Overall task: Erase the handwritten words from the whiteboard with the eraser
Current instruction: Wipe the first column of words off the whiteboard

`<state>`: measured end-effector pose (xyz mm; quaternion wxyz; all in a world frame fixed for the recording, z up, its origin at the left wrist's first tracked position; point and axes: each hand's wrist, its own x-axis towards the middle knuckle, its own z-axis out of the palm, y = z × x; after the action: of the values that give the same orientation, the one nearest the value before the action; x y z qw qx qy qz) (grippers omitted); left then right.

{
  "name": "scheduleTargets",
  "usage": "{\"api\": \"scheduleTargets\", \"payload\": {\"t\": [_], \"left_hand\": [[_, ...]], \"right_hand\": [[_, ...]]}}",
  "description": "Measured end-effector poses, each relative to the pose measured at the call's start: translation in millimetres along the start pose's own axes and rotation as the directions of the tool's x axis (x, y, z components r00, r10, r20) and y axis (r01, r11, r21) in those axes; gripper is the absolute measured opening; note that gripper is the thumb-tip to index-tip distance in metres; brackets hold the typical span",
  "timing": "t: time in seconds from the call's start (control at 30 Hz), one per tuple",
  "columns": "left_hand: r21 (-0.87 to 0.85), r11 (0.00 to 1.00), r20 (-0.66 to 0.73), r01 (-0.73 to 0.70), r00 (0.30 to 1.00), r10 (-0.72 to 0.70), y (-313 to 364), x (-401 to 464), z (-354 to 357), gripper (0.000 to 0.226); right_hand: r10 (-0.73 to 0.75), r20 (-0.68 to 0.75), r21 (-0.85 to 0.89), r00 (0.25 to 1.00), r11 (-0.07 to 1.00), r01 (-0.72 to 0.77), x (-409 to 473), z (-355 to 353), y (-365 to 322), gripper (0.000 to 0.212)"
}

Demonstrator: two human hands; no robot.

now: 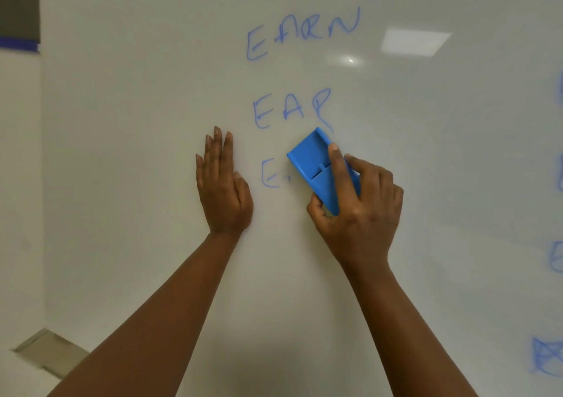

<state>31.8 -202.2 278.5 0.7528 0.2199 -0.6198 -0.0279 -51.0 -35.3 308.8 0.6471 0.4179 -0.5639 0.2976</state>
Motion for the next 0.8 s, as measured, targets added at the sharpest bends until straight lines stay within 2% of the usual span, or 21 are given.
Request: {"api": "scheduleTargets", "payload": {"t": [0.07, 0.4, 0.6, 0.8], "left_hand": [[-0.008, 1.0, 0.0, 0.0, 1.0, 0.0, 0, 0, 0, 0.062], [-0.01, 1.0, 0.013, 0.0, 1.0, 0.0, 1, -1, -2, 0.06], [-0.041, 0.999, -0.007, 0.001, 1.0, -0.002, -2, -3, 0, 0.06], [-0.097, 0.995, -0.036, -0.003, 0.999, 0.0, -3, -3, 1, 0.055]], "right_hand": [[0.011, 0.0, -0.008, 1.0, 1.0, -0.011, 4, 3, -5, 0.055], [-0.12, 0.094, 0.033, 0.988, 0.993, 0.117, -9, 5, -22, 0.059], [0.022, 0.018, -0.022, 1.0, 1.0, -0.022, 4, 6, -12, 0.055], [-0.113, 0.061, -0.036, 0.992, 0.993, 0.116, 11, 17, -33, 0.057]]}}
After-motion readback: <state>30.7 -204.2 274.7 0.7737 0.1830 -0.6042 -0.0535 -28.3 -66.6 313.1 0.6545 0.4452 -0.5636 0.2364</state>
